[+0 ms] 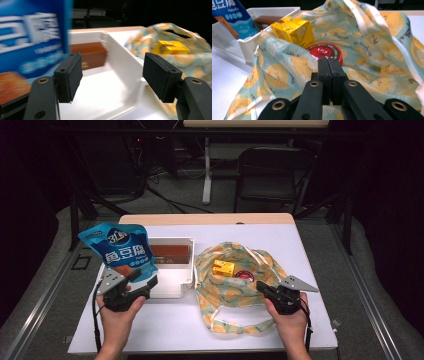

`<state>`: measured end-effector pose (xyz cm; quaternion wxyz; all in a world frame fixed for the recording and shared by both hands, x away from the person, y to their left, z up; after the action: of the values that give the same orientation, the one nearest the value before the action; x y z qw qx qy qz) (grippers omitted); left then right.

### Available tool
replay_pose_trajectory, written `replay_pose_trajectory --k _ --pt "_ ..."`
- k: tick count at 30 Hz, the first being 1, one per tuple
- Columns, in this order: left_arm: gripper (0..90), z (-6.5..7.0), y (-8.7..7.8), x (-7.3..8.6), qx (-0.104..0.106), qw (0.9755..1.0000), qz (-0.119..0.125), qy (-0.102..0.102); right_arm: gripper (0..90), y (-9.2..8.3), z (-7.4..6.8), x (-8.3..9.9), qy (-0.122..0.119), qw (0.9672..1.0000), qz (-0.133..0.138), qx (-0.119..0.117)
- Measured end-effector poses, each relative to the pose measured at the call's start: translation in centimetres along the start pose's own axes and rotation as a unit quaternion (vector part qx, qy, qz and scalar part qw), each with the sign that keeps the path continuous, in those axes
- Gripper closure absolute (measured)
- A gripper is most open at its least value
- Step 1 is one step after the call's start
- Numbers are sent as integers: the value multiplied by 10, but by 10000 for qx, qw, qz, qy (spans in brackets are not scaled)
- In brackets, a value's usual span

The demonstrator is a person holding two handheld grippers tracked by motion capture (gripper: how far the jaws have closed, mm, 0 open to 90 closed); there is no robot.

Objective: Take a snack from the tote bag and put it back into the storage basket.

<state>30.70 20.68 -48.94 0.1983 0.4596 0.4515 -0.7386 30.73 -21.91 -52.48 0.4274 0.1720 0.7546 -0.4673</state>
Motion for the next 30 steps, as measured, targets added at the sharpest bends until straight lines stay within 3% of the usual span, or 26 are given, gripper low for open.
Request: replay_pose_trajectory --k 1,4,5,7,8,9,15,19,23,25,29,30 --pt "337 11 8 -1 144 9998 -48 88 895 1 -1 2 -9 10000 -19 -28" --pt "351 30 23 -1 320 9992 -148 207 893 3 -2 6 -60 9999 -119 -57" --pt "358 30 23 -1 320 9992 -148 207 893 3 -2 6 -60 9999 -119 -57" --pt "368 42 33 -2 449 9984 -203 271 890 5 -4 9 -63 9998 -166 -86" --pt "375 54 43 -2 542 9975 -275 351 888 5 -4 10 -86 9997 -226 -86" --pt "376 54 43 -2 542 9975 -275 351 886 6 -4 10 -102 9995 -267 -96" --pt "399 82 72 -5 783 9938 -526 591 887 7 -2 13 -135 9994 -310 -81" --pt "404 95 88 -7 756 9920 -611 804 887 9 -4 14 -152 9994 -307 -87" --pt "430 106 108 -7 868 9877 -880 955 890 9 -4 15 -160 9992 -344 -112" --pt "467 107 111 -7 924 9869 -932 937 890 9 -4 15 -157 9992 -335 -123" --pt "736 109 122 -4 780 9847 -1164 1039 896 9 -4 15 -145 9992 -338 -157" --pt "736 108 124 -3 725 9844 -1235 1020 896 9 -4 15 -145 9992 -338 -157"
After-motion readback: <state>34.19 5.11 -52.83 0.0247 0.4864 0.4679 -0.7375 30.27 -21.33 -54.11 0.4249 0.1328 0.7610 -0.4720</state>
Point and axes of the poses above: each handheld gripper's, and its own axes: y roughly forward along the jaws, x roughly out of its underside, z roughly to its right, the point moved 2 cm from there along y, roughly forward along the jaws, and after that the axes turned 10 degrees about -z, right-handed, at the moved point
